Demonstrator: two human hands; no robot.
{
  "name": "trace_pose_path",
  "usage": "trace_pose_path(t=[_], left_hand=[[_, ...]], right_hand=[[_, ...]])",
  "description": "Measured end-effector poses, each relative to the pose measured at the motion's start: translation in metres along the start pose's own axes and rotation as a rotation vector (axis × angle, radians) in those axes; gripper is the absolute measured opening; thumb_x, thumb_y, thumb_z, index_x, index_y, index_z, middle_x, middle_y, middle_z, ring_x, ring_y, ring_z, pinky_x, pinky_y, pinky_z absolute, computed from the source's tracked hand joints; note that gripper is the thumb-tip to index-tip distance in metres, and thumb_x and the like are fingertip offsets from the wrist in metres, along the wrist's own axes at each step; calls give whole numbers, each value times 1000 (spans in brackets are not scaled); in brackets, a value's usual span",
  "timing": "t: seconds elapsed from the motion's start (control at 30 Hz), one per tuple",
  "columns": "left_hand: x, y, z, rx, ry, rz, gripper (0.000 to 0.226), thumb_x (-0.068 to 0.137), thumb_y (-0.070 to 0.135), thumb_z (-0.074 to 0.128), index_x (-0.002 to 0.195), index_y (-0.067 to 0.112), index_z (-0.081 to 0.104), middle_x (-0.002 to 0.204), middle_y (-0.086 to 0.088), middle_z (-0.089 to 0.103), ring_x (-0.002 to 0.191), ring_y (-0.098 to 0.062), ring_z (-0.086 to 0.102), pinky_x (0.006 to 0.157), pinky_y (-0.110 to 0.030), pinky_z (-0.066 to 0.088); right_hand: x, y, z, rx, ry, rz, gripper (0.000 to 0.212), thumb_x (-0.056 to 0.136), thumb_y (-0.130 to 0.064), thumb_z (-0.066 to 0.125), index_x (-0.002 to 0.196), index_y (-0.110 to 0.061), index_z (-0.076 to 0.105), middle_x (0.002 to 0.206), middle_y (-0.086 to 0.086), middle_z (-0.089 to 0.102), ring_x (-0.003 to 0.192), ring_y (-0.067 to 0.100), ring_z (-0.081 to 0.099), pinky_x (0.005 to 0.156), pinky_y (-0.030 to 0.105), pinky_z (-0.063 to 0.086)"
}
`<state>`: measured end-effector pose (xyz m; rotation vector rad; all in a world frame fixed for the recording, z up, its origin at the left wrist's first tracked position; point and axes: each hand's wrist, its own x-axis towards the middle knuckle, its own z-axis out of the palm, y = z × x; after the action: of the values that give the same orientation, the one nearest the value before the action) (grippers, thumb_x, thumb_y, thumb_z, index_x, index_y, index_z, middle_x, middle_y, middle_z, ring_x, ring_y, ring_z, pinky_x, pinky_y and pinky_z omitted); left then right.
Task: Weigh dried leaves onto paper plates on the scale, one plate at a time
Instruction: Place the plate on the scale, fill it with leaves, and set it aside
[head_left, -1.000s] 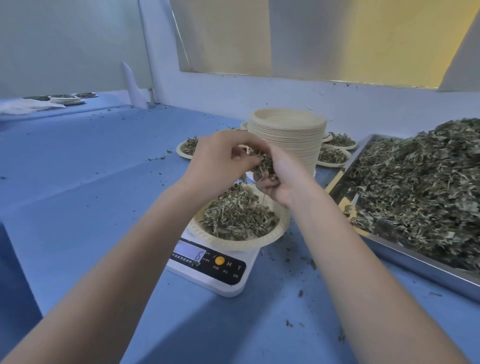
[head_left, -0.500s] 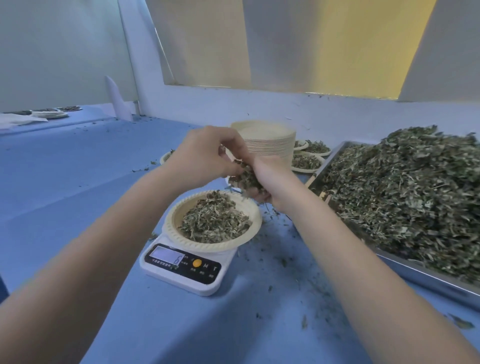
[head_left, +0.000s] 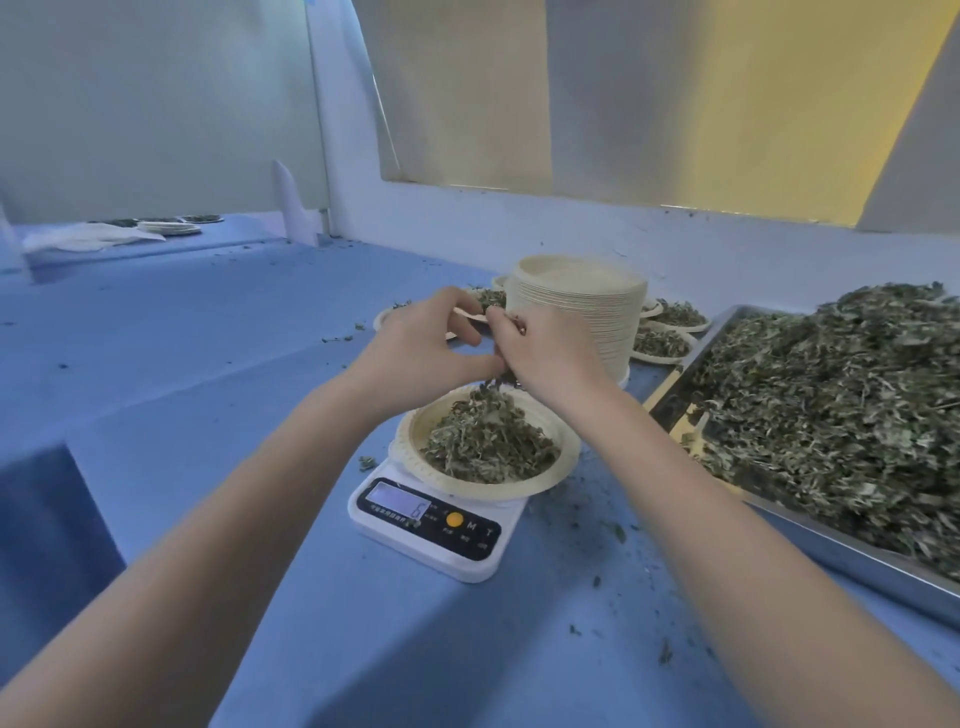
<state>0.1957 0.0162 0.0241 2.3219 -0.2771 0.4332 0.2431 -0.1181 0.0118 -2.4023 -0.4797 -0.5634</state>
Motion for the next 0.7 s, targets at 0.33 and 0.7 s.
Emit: trace_pose_path(t=[0.33, 0.7], left_hand=[[-3, 9, 0, -243, -97, -8, 40, 85, 14, 66, 121, 20, 50, 67, 7, 65, 50, -2, 54, 50, -11, 43], [-8, 3, 4, -408, -114, -102, 8, 86, 4, 64, 94, 3, 64, 57, 3, 64, 52, -9, 58, 62, -19, 54]], right_hand=[[-3, -10, -12, 107, 98, -62, 41, 99, -33, 43, 67, -12, 59, 55, -1, 59, 52, 7, 52, 53, 12, 36], [-6, -6, -15, 75, 102, -69, 52, 97, -35, 50, 48, -20, 40, 35, -4, 42, 41, 4, 42, 49, 13, 32]])
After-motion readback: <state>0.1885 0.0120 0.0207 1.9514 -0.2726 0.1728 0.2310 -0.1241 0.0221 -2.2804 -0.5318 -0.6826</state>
